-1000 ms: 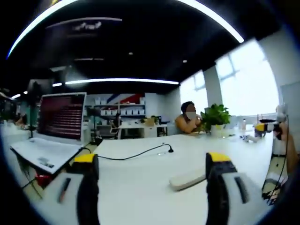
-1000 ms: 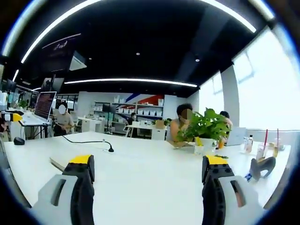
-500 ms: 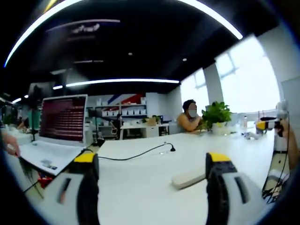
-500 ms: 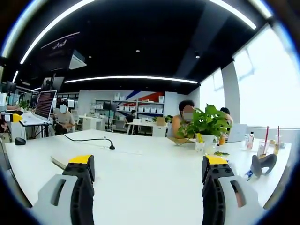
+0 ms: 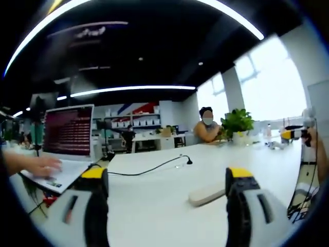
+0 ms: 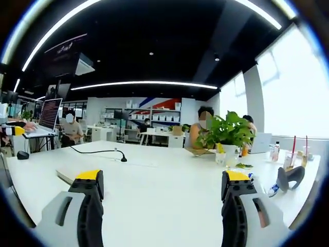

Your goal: Arrange the utensils inside the cutlery case until each visible utensil rests in its matching compartment.

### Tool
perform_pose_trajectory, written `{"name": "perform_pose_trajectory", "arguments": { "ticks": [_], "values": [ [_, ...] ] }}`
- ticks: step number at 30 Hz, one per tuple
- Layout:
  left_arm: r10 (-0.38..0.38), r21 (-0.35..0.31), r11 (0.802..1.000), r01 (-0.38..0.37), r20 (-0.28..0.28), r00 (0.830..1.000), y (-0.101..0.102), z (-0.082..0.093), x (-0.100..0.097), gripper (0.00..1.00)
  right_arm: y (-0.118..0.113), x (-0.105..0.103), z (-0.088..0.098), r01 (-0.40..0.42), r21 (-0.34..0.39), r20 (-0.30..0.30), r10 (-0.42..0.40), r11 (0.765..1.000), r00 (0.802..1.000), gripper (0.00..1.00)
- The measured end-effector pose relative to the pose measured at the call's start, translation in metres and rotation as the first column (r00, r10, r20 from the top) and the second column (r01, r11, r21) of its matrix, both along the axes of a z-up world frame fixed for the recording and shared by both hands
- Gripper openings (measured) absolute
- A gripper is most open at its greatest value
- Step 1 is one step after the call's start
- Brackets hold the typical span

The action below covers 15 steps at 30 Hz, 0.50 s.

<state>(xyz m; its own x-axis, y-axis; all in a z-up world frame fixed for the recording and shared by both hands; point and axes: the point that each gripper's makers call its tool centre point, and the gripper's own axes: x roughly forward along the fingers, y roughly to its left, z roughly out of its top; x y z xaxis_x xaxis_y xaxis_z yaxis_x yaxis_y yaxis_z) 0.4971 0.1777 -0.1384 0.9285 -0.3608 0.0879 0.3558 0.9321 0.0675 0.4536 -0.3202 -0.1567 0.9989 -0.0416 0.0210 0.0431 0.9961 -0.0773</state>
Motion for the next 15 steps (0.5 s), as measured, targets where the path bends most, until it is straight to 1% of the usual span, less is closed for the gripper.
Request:
{"name": "perform_pose_trajectory", "arguments": {
  "ticks": [3,6,15],
  "values": [
    [0.000,-0.014,1.000,0.000,0.006,1.000,0.0010,0.0019,0.0007,1.00,0.0020,-0.0003,-0.0019,-0.007,0.007,-0.010,0.007,1.000,1.000,0.99],
    [-0.007,0.003,1.000,0.007,0.000,1.000,-0.0007,-0.0002,0.0004,1.00,0.0030,-0.0009,-0.0021,-0.013,0.003,-0.009,0.013,1.000,1.000,0.99],
    [-0.018,0.011,1.000,0.018,-0.006,1.000,-0.0036,-0.0020,-0.0007,1.00,-0.0002,-0.0017,-0.0027,-0.001,-0.004,-0.014,0.001,1.000,1.000,0.99]
  ]
}}
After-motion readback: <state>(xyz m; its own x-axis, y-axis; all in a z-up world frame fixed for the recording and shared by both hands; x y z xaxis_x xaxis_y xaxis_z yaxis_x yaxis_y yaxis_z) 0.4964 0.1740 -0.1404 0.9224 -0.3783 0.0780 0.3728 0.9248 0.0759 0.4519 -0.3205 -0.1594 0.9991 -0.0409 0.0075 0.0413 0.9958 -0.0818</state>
